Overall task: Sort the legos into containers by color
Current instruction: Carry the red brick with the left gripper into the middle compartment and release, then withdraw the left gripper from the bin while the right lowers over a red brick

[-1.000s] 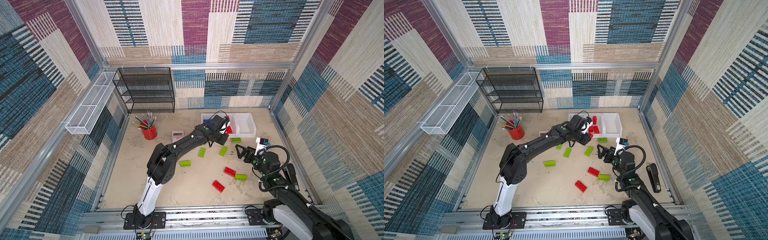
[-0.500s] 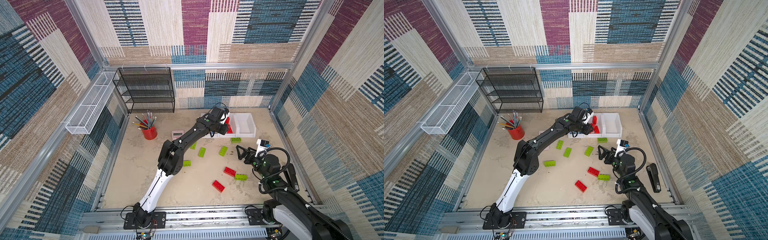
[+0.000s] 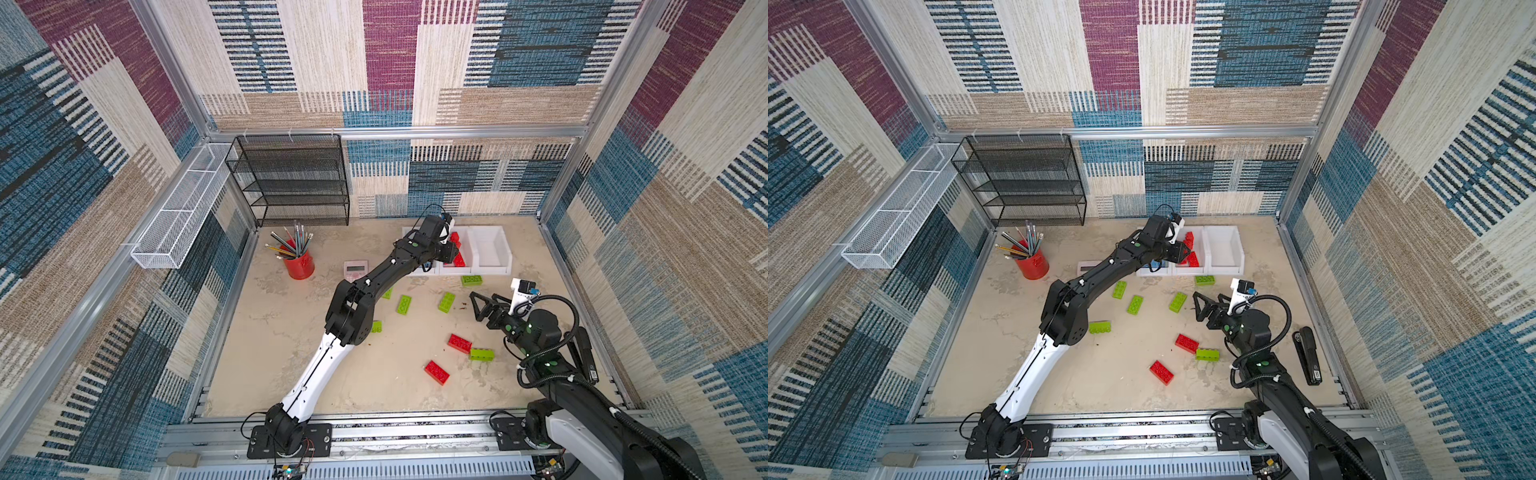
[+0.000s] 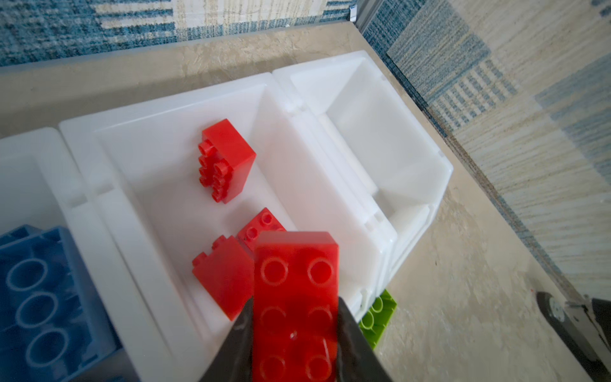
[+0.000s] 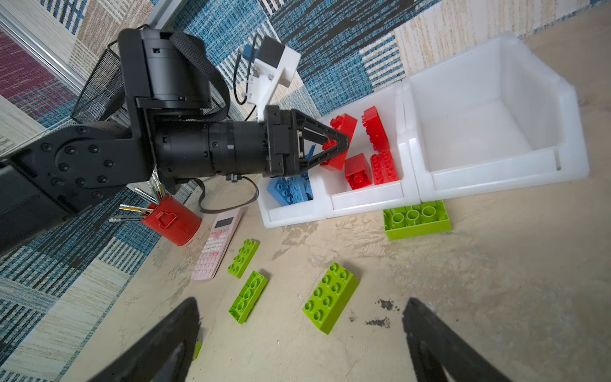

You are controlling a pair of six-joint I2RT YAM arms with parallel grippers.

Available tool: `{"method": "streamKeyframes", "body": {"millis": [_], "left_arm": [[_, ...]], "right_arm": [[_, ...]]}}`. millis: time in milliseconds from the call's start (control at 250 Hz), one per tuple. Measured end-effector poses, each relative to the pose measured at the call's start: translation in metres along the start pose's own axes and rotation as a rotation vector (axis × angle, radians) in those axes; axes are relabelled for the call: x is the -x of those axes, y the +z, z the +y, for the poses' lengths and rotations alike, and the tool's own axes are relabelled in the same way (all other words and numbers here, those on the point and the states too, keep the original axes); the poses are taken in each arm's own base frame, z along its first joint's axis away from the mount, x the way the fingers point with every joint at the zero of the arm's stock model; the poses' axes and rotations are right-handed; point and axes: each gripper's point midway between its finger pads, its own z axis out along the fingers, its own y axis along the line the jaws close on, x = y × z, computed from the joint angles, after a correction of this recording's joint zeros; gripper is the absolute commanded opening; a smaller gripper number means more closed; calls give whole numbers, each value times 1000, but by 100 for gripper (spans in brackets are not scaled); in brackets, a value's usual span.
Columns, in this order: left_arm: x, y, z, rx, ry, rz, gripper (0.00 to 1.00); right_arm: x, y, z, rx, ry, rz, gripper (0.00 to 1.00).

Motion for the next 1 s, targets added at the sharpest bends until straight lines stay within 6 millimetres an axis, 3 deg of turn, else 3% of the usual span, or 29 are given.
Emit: {"method": "streamKeyframes", "body": {"millis": [300,484,692,840,1000], "left_arm": [[15,10,4,-29,-57,-70,38],[20,10,5,-31,-60,-86,55],[22,9,8,-25,-64,-91,60],[25,-2,6,-21,-66,-88,60],[21,-39,3,4,-72,-86,60]], "right_arm": [[-5,0,2,26,0,11,97],[-5,0,6,40,-2,8,97],[-8,3,8,52,17,39,97],[0,3,17,80,12,42,98],[-2,5,23,87,-6,99,97]]}}
